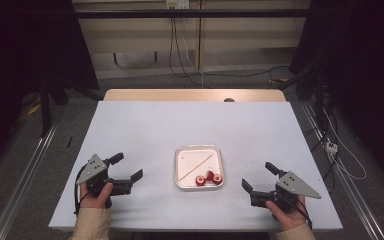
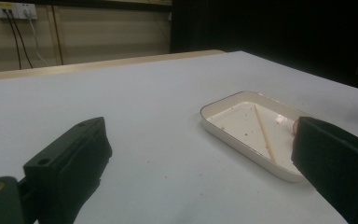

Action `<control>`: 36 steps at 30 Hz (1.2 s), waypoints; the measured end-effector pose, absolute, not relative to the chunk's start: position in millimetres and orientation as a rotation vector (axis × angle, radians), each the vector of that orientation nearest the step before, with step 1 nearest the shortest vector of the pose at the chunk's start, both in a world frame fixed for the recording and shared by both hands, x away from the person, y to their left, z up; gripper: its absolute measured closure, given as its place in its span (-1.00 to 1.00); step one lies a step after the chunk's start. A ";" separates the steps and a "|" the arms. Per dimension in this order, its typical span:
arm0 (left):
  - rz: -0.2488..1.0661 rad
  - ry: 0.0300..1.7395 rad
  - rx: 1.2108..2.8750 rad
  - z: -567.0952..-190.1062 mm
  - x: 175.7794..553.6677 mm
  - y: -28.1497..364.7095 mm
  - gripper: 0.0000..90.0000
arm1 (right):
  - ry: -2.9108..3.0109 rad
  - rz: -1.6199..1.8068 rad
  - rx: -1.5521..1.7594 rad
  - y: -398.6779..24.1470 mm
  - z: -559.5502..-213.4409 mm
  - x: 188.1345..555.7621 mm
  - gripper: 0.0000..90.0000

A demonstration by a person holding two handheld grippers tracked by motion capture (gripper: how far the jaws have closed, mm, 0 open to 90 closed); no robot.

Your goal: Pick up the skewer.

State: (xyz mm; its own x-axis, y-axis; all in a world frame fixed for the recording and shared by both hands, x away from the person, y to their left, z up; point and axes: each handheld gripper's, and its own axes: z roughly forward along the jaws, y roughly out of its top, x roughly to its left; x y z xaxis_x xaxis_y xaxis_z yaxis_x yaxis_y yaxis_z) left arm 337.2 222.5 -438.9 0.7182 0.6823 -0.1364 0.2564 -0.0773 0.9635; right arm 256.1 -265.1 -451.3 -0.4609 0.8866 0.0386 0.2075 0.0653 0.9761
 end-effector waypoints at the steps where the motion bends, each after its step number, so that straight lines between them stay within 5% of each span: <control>1: 0.411 0.765 1.652 -438.9 337.3 221.7 -0.91 | 1.741 1.434 1.095 -265.3 -451.3 256.1 -0.98; 36: 0.329 0.687 1.632 -424.1 351.9 160.1 -0.92 | 1.744 1.431 1.075 -262.9 -449.6 256.0 -0.98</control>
